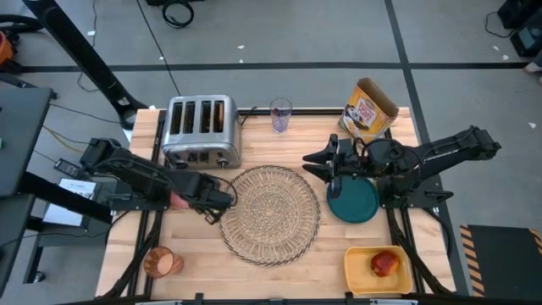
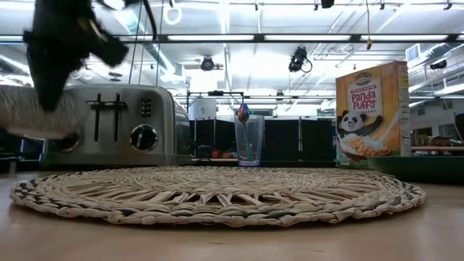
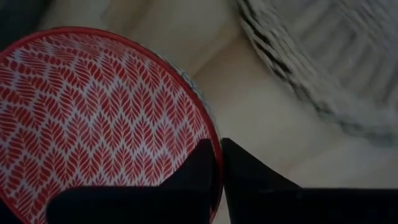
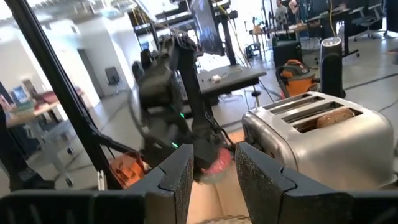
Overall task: Arrange a breakfast setting
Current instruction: Move the red bowl to the middle of the brown placemat
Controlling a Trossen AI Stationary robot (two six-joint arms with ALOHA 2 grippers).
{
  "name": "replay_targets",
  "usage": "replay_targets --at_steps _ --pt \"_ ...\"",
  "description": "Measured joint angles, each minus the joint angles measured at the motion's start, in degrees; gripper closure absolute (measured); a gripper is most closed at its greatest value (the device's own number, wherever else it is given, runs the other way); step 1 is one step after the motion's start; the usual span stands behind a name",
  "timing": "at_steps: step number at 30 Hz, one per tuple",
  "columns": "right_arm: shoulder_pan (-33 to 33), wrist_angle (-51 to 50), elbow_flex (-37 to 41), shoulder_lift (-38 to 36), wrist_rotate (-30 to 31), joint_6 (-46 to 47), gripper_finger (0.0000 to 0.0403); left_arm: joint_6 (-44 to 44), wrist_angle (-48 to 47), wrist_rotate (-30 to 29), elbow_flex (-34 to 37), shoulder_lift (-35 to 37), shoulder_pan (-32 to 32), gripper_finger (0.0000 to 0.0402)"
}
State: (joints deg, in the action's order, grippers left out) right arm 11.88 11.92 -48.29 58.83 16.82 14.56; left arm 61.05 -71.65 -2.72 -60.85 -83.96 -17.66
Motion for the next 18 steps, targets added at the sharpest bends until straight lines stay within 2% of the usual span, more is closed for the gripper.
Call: replay_targets --at_steps 3,8,13,18 --pt "0.0 -7.4 -4.4 0.2 0.1 -1.9 0.0274 -9.0 -1.0 -0.2 -3.9 0.0 -2.3 0.0379" --pt "0.0 -21.2 -12.5 1.7 0.2 -5.6 0.0274 -33.3 5.2 -2.2 -5.4 0.0 -5.7 0.0379" --pt "0.1 -32.5 -18.5 3.7 0.2 -6.6 0.0274 -60.2 19.1 -4.6 -3.1 -0.1 -7.1 0.0379" --pt "0.2 -36.8 -19.3 4.9 0.8 -8.7 0.0274 -80.2 32.6 -6.3 -0.3 -2.8 -5.5 0.0379"
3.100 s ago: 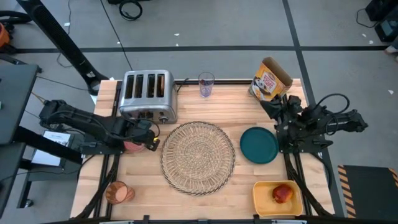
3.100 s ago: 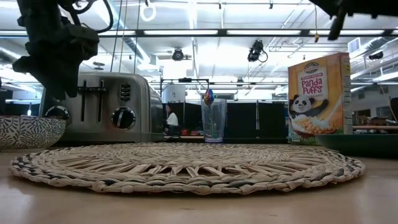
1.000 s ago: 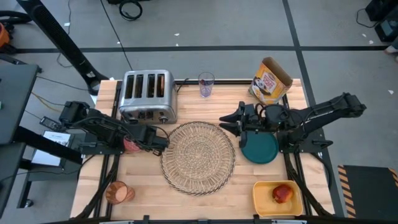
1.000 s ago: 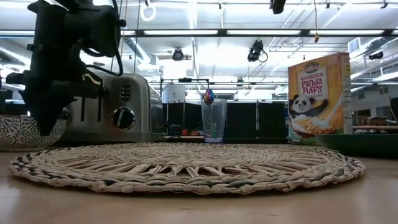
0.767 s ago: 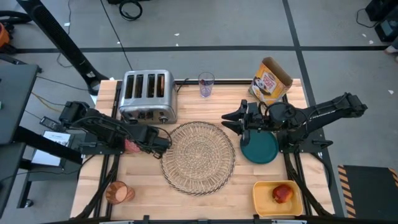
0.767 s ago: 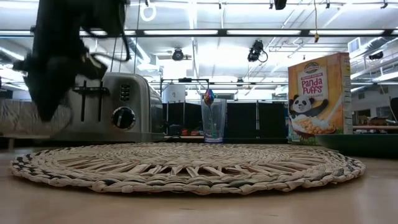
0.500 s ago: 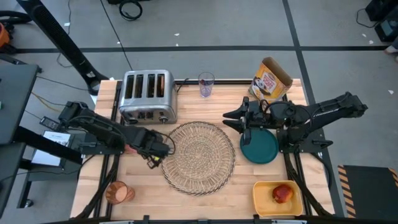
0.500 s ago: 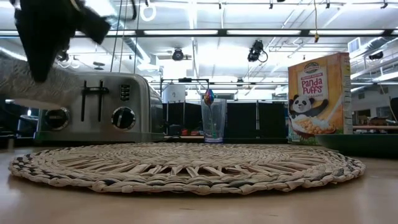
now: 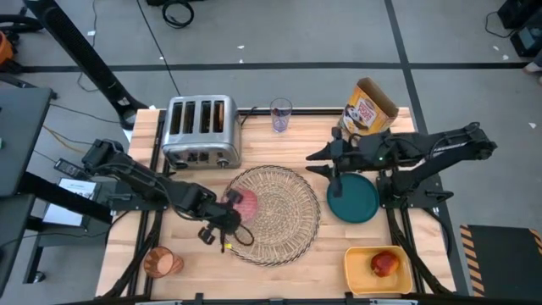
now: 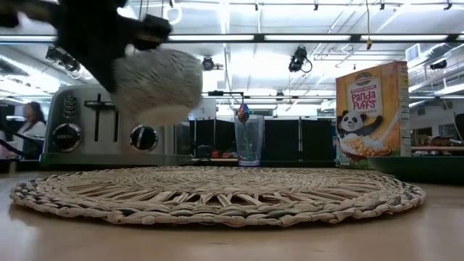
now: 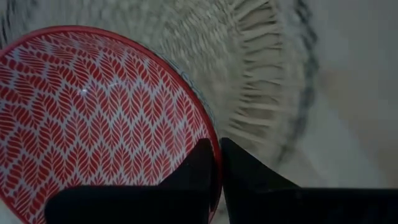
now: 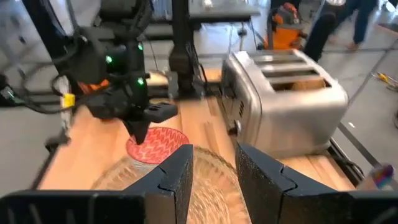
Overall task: Arrange a breakfast setting
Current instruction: Move the red bowl to the middle of the brown placemat
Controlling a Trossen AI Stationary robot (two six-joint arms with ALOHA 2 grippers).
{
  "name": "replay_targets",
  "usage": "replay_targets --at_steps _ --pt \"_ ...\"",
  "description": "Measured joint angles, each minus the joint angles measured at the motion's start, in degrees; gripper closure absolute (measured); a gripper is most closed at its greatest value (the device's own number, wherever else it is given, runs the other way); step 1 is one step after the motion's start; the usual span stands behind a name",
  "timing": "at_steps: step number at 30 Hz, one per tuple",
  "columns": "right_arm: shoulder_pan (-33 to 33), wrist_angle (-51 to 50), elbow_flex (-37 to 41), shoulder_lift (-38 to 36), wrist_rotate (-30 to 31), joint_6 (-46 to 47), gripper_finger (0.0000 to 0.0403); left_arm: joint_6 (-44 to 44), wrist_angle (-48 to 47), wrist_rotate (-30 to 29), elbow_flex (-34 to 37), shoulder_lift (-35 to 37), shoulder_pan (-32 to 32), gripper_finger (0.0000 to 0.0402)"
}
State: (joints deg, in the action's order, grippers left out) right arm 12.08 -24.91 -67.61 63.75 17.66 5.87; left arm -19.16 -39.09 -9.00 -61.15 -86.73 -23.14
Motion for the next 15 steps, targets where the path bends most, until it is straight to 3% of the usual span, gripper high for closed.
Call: replay_targets --at_steps 6,15 --pt "0.0 -0.8 0.0 1.9 0.9 0.3 0.0274 -12.7 10.1 -0.4 -0.2 -7.1 3.7 0.0379" --pt "0.0 -0.8 0.0 4.2 0.8 0.4 0.0274 -22.1 9.3 0.7 -6.2 -16.5 5.9 0.0379"
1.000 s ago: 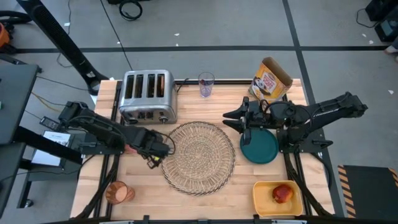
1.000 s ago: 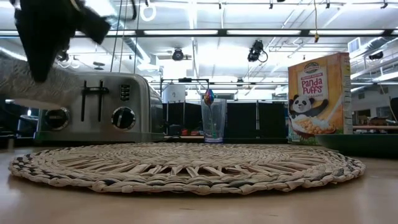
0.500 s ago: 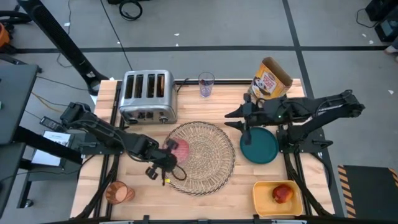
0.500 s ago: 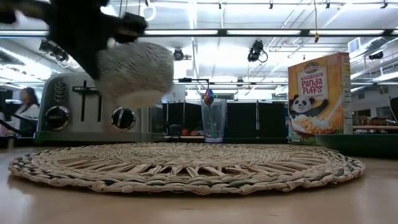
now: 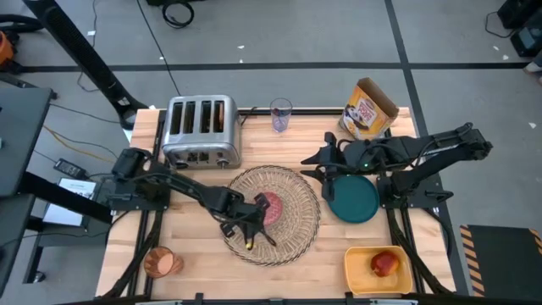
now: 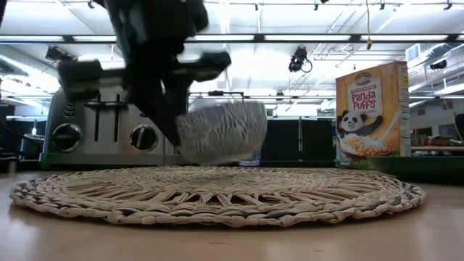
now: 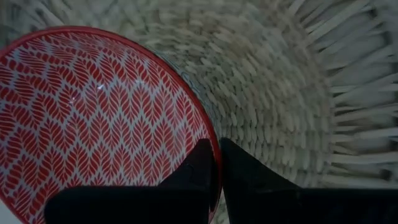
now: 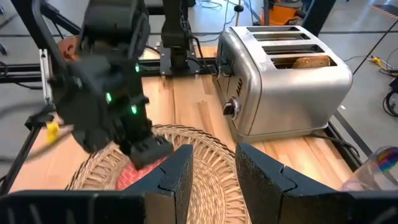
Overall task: Arrange a breakfast setting
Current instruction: Move the red bowl to the middle of the brown placemat
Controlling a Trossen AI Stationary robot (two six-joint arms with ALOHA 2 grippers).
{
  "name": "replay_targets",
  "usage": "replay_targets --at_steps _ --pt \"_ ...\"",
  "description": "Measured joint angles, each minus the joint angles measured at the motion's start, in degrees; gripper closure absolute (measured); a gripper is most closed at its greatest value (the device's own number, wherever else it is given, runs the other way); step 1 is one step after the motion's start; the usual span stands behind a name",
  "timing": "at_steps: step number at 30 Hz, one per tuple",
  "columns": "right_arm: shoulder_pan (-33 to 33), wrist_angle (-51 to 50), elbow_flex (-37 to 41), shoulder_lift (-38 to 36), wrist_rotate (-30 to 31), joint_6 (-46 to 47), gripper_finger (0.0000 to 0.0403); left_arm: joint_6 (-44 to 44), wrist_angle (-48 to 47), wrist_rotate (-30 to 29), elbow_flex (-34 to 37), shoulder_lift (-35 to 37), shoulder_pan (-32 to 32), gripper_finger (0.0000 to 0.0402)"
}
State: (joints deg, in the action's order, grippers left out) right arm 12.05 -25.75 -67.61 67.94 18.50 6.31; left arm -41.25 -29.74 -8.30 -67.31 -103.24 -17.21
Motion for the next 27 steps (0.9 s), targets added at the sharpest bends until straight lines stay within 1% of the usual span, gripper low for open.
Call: replay_targets --at_steps 4,8,15,18,21,27 --pt "0.0 -0.1 0.0 0.5 0.0 0.0 0.0274 0.0 -0.2 -0.2 -1.4 -1.4 0.9 0.0376" --pt "0.0 0.2 0.0 1.2 0.0 0.0 0.0274 0.3 -0.5 0.1 -1.4 -1.6 1.4 0.0367" --pt "0.0 0.4 0.0 1.3 -0.1 0.1 0.0274 1.6 0.2 2.6 -1.5 -3.4 1.2 0.0363" --pt "0.0 0.4 0.0 1.3 -0.2 0.1 0.0274 1.9 0.3 2.1 -1.5 -3.5 1.2 0.0362" --pt "0.0 0.4 0.0 1.3 -0.1 0.1 0.0272 3.3 0.4 -0.1 -1.5 -3.4 1.2 0.0362" --pt "0.0 0.5 0.0 1.3 -0.2 0.5 0.0258 3.9 0.5 -1.1 -1.4 -3.3 1.3 0.0361"
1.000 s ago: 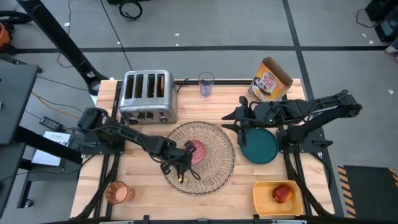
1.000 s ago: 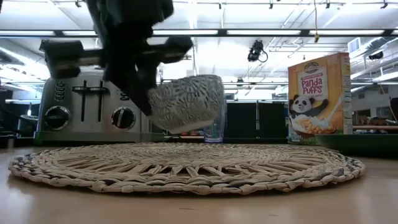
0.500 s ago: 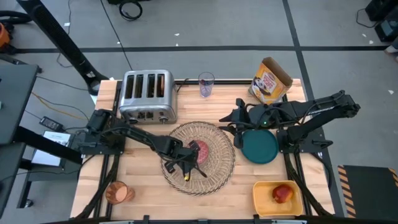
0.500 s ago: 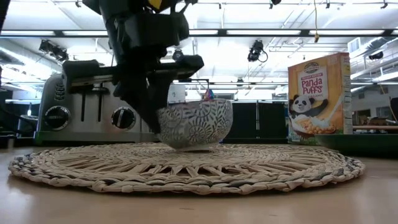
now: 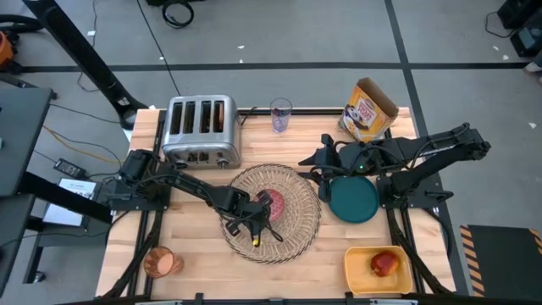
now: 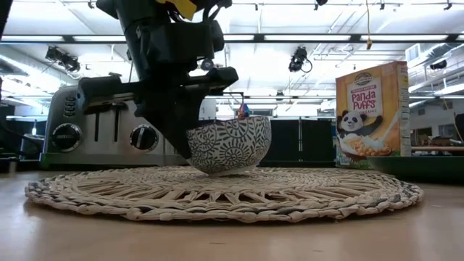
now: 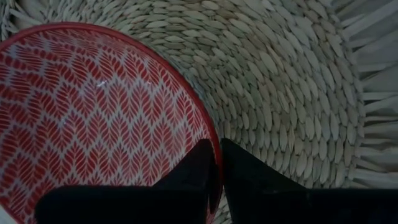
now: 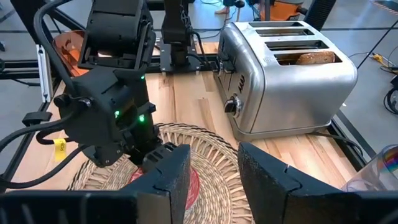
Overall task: Arrange a breakfast setting
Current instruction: Move the red bowl to the middle of the brown placemat, then adjust the brown placemat
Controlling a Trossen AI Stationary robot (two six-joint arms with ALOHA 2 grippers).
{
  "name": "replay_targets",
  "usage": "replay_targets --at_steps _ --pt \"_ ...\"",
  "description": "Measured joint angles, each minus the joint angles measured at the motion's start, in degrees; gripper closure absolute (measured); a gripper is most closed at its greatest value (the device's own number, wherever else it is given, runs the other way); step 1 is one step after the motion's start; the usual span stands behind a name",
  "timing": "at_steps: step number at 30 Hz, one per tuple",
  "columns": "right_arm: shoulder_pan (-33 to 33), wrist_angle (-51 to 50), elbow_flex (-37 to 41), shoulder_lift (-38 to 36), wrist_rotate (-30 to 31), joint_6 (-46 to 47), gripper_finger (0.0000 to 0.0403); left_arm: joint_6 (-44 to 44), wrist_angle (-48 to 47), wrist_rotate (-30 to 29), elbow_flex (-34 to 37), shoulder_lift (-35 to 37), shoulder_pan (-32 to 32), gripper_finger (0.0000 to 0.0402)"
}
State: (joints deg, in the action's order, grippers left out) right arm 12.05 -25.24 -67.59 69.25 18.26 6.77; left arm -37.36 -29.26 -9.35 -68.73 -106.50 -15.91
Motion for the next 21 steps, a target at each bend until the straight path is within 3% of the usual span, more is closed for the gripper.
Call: replay_targets --at_steps 7,21 --pt "-0.1 0.5 0.0 0.0 -1.6 2.5 0.0257 2.7 -0.1 0.0 0.0 0.0 0.1 0.0353" --pt "-0.2 1.6 0.0 0.0 3.1 2.3 0.0256 4.0 -2.2 -0.7 0.1 2.7 -0.2 0.0233"
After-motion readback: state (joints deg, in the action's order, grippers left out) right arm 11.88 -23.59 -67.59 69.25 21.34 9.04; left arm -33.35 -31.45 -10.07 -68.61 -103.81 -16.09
